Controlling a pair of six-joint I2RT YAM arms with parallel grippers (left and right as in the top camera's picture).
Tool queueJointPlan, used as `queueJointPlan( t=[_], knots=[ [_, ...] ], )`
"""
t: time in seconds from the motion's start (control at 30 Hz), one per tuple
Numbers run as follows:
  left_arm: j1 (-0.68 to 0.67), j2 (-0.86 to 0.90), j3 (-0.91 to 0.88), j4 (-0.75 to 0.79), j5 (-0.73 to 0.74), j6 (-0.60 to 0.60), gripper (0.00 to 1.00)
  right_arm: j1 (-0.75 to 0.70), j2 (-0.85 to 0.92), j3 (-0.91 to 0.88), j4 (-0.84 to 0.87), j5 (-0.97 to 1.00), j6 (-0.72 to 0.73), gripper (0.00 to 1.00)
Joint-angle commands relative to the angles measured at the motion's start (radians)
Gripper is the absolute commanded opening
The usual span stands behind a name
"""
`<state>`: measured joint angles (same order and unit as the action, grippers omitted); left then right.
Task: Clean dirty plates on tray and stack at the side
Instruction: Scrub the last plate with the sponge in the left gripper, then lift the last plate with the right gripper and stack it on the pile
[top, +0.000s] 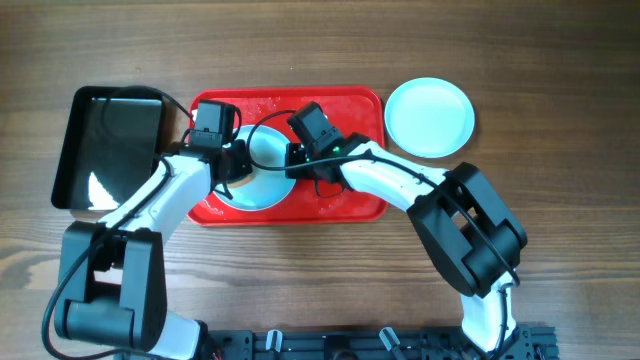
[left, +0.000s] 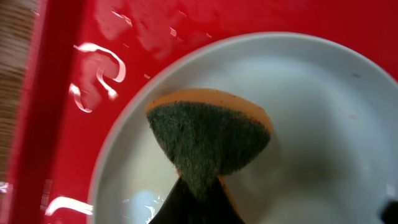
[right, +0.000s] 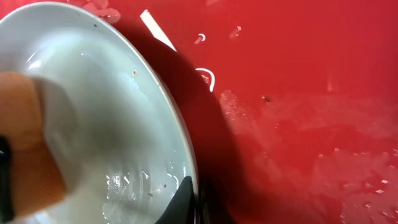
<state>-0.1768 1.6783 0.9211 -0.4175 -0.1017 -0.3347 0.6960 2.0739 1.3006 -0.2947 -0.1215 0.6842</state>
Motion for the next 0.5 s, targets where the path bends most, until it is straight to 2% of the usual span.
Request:
queueJointPlan(
  t=[0.0,0.1,0.17,0.37,0.47],
  knots=[
    [-0.001,0.024,-0.005,0.011,-0.23,0.073,0.04,0.0,0.034,-0.016,-0.066,0.089,-0.004,0.04],
    [-0.001,0.01,-0.005,0.004,-0.395,0.072,0.04,-0.011,0.034,-0.011,-0.113,0.115,-0.004,0.04],
    [-0.003,-0.064,-0.005,-0.005,-0.532,0.03,0.04,-0.031,0.023,-0.001,-0.155,0.151,-0.005,0.04],
    [0.005,-0.378,-0.005,0.047,-0.487,0.008,0.04,-0.076,-0.09,0.085,-0.213,0.161,-0.094,0.04],
    [0.071,-0.434,-0.005,0.07,-0.423,0.008,0.04,-0.107,-0.186,0.169,-0.309,0.297,-0.172,0.04]
  ],
)
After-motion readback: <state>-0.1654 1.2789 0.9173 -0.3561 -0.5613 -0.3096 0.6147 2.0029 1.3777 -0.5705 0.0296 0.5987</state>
